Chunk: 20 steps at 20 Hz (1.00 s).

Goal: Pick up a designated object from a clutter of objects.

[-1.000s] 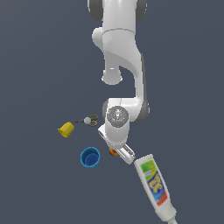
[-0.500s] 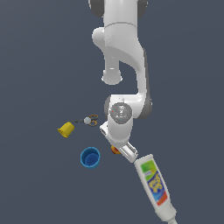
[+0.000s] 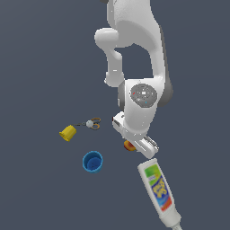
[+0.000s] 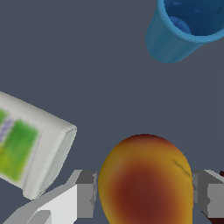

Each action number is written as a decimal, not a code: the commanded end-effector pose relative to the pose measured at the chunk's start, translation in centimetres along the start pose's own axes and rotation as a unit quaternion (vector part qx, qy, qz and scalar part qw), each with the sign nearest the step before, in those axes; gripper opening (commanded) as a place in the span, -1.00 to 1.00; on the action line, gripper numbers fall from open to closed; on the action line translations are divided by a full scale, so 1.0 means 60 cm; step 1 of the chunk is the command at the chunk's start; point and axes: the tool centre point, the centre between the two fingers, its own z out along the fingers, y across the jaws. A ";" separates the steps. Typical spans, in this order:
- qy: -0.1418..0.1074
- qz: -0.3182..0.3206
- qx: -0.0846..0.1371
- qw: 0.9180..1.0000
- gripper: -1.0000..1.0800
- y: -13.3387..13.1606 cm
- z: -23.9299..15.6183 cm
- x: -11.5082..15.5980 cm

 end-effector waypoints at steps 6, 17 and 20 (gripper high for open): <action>0.001 0.000 0.000 1.000 -1.00 -0.044 -0.135 -0.070; 0.000 0.000 -0.001 1.000 -1.00 -0.110 -0.325 -0.166; 0.000 0.000 -0.001 1.000 -1.00 -0.125 -0.363 -0.185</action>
